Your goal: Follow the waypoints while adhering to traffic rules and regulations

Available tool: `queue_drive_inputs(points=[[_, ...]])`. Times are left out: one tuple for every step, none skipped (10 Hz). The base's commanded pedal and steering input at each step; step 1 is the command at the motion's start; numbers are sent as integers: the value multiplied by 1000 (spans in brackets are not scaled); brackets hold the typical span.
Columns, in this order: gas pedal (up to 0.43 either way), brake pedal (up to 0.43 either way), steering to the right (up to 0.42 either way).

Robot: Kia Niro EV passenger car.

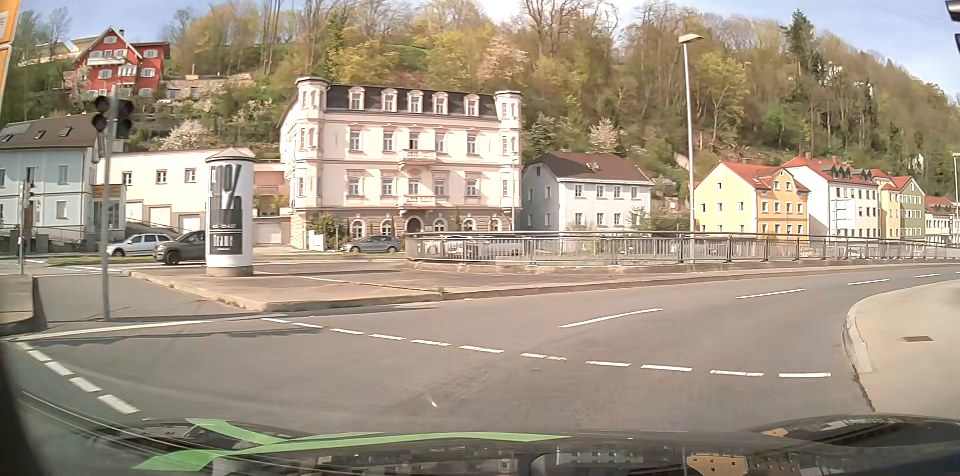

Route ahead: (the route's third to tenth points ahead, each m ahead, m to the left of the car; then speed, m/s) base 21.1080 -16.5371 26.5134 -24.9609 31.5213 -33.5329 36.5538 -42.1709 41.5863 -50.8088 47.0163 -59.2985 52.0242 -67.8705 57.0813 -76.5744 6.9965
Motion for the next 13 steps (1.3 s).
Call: queue_drive_inputs(points=[[110,0,240],[110,0,252],[110,0,269],[98,0,275],[98,0,274],[110,0,273],[110,0,273],[110,0,274],[118,0,274],[138,0,274],[138,0,273],[138,0,270],[157,0,262]])
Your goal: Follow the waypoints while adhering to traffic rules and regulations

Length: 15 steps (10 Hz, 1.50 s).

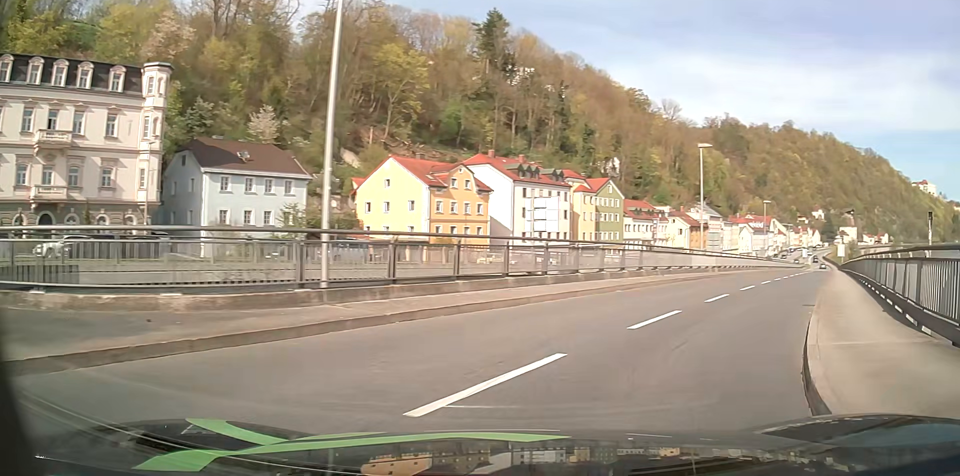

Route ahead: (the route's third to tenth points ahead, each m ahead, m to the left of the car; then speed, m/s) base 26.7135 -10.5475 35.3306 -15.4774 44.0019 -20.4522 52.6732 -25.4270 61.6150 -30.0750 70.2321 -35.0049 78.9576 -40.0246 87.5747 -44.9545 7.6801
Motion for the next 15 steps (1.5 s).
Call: queue_drive_inputs(points=[[169,0,246],[177,0,230],[189,0,219],[189,0,215],[189,0,213],[197,0,202],[197,0,185],[209,0,169],[220,0,153],[220,0,141],[228,0,131],[228,0,118],[228,0,96],[228,0,74],[228,0,53]])
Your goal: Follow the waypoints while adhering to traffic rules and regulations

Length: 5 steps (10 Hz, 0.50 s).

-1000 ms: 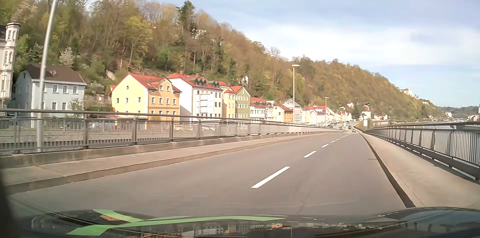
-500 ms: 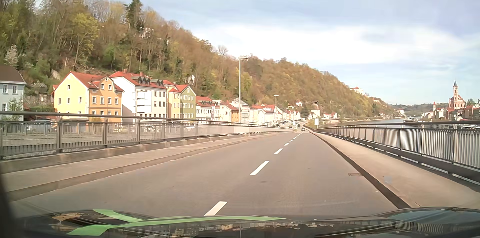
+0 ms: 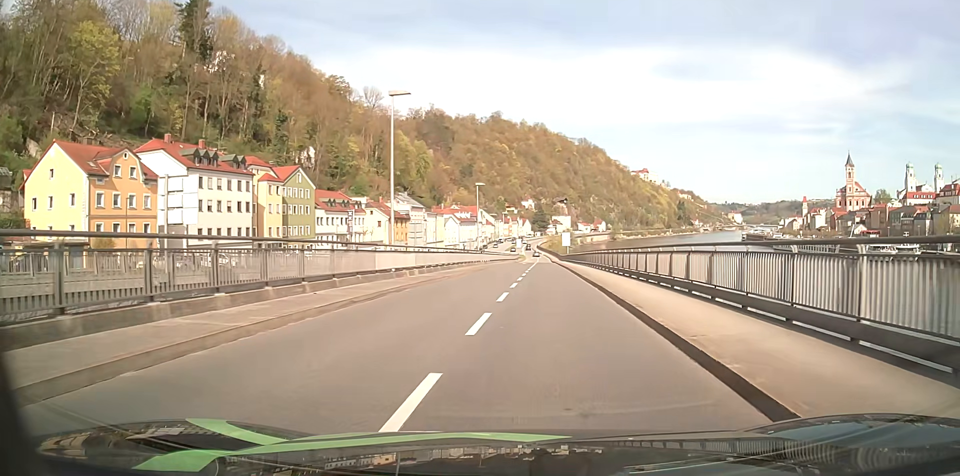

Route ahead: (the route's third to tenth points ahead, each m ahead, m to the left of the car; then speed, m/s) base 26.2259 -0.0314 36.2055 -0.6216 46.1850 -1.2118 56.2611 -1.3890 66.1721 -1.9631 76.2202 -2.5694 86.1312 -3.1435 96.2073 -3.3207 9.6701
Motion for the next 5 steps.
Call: queue_drive_inputs(points=[[228,0,38],[228,0,27],[220,0,19],[220,0,16],[209,0,13]])
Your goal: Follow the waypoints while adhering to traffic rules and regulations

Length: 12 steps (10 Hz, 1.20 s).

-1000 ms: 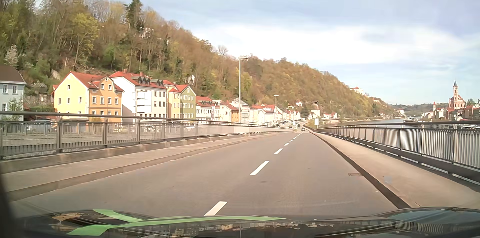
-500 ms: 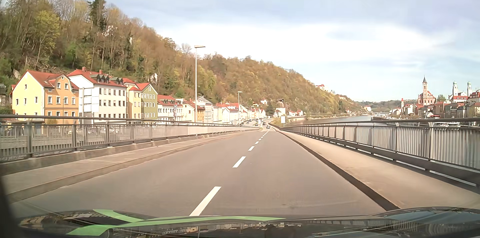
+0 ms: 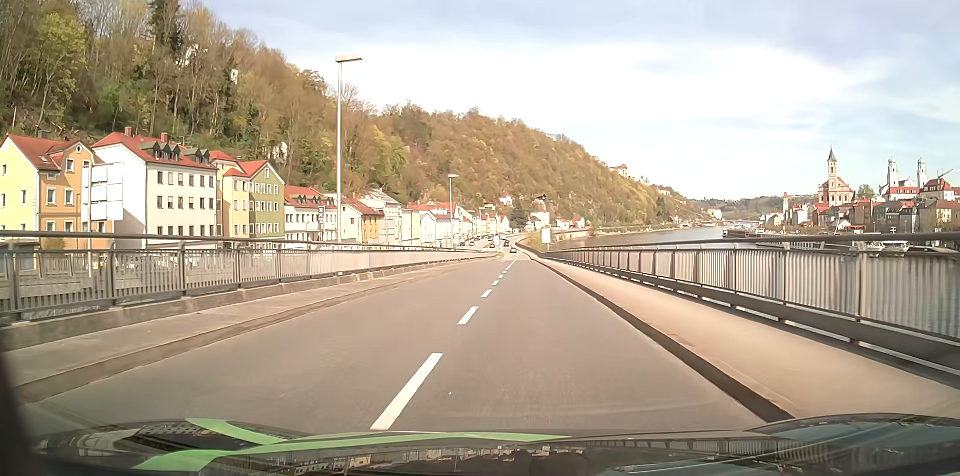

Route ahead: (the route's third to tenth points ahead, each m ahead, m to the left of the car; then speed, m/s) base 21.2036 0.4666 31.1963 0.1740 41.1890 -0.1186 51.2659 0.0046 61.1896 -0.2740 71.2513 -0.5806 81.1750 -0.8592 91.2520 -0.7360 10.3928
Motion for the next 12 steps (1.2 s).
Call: queue_drive_inputs(points=[[197,0,6],[197,0,1],[197,0,1],[197,0,2],[197,0,2],[197,0,2],[197,0,2],[197,0,2],[197,0,2],[197,0,3],[189,0,3],[177,0,3]])
